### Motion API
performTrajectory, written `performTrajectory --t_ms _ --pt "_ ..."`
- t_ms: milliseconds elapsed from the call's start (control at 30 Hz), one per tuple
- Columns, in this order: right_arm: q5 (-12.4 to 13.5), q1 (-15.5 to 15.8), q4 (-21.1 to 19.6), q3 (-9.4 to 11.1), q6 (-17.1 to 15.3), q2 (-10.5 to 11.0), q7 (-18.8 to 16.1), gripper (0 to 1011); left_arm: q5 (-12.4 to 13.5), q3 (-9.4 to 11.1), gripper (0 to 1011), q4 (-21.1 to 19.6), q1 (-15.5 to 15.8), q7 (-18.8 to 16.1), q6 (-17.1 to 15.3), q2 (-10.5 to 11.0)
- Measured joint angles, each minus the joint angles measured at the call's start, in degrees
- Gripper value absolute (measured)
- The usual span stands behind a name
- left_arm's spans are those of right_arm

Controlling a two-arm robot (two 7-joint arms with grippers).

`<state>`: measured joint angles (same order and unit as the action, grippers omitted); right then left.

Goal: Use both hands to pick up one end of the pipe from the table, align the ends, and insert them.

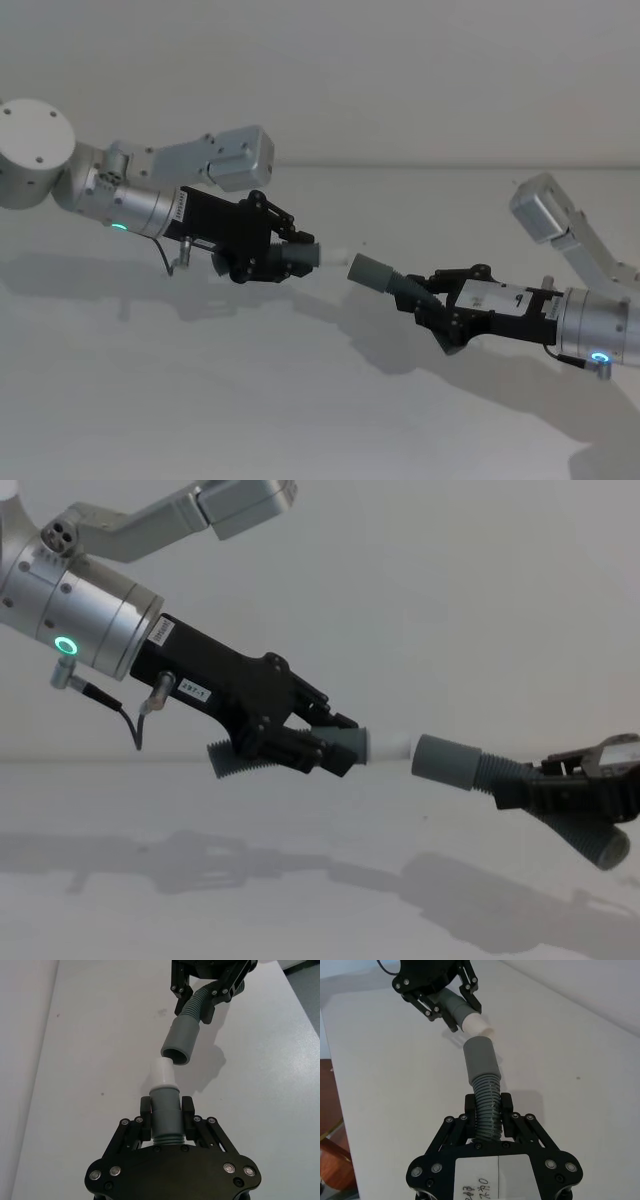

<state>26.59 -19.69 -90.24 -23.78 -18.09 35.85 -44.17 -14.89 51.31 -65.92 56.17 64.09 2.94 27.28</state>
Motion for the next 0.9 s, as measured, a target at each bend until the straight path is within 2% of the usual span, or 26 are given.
performTrajectory --t_ms 467,900 --pt "0.7 -0.6 0.2 -0.8 0.5 0.0 -0.1 283 -0.6 0.7 343 0.8 0.5 0.2 0.4 -0.4" --pt "0.9 -1.5 1.4 -1.9 0.4 -0.5 0.3 283 -1.4 1.0 343 -0.4 0.4 0.2 0.4 0.2"
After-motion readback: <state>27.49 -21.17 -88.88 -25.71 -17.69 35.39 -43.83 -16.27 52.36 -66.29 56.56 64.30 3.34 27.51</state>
